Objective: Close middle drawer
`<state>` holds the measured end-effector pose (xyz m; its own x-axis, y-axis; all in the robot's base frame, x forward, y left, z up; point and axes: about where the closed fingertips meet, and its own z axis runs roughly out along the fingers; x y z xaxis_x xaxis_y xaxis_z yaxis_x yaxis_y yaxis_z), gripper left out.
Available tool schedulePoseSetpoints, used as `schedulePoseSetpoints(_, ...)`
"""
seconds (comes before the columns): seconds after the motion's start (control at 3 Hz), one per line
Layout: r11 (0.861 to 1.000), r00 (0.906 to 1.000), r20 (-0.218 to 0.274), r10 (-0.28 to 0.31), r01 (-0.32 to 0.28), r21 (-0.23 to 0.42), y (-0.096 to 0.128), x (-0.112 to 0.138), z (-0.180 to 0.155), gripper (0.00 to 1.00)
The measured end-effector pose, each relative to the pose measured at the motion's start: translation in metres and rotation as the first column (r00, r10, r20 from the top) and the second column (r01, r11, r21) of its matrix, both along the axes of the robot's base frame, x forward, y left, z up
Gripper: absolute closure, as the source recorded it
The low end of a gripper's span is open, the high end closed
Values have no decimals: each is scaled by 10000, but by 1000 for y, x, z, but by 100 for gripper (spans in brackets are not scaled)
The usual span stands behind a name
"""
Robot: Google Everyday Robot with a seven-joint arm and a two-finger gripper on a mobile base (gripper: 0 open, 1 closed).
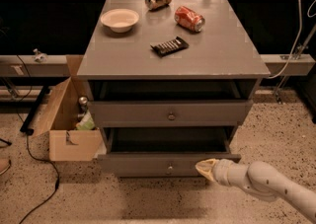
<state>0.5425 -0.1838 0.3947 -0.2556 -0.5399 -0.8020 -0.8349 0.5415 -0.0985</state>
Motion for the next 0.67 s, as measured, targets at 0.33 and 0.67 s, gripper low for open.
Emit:
schedulePoseSetpoints(0.33,9991,9981,544,301,-284,-316,5,15,7,100)
schedulePoseSetpoints(0.67,9952,9933,707,919,-892,-397,18,39,5,100)
